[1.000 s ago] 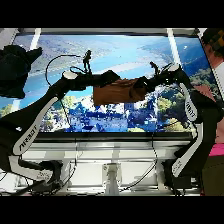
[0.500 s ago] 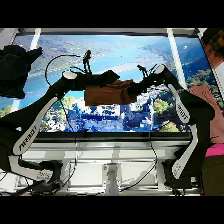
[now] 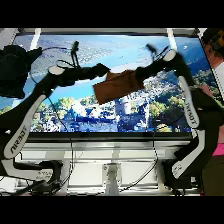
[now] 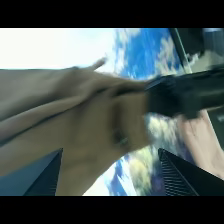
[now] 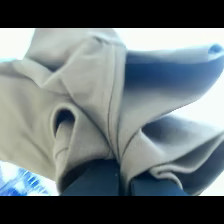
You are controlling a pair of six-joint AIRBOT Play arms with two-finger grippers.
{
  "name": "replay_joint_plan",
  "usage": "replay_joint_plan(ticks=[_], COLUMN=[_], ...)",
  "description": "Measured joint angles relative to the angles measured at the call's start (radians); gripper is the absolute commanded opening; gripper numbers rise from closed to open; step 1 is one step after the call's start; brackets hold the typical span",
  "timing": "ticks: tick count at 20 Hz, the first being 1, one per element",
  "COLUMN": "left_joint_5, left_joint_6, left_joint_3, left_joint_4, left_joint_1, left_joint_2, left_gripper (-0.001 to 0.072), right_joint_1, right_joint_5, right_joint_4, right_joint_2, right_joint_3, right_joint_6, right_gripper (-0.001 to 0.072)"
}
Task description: Fold the clothes and pants, and hang the long-sleeved shirts on hangers.
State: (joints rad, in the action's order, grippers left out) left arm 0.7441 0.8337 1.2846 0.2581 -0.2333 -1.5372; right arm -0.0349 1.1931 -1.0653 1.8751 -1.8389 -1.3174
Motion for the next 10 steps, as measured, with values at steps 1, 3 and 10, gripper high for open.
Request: replay_joint_plan(ticks=[1,3,10], left_joint_5=[0.002,0.010,0.066], left_joint_6=[-0.008,-0.026,-0.069], left_joint_3=[0.000,0.000,0.000], left_joint_4=[0.000,0.002,0.004], left_joint_1=[0.022,0.068,0.192], left_joint_2=[0.019,0.061,0.166], left_gripper=[0.0697,0.0696,0.0696], right_joint_1=[0.032,0.109,0.438], right_joint_5=[0.008,0.026,0.204], right_joint_4=[-0.026,-0.087,-0.331], right_joint_2=[-0.027,-0.083,-0.229], right_joint_3=[-0.017,-0.040,-0.063], right_joint_6=[-0.019,-0.053,-0.201], right_gripper=[0.0008,0.0008,0.0008])
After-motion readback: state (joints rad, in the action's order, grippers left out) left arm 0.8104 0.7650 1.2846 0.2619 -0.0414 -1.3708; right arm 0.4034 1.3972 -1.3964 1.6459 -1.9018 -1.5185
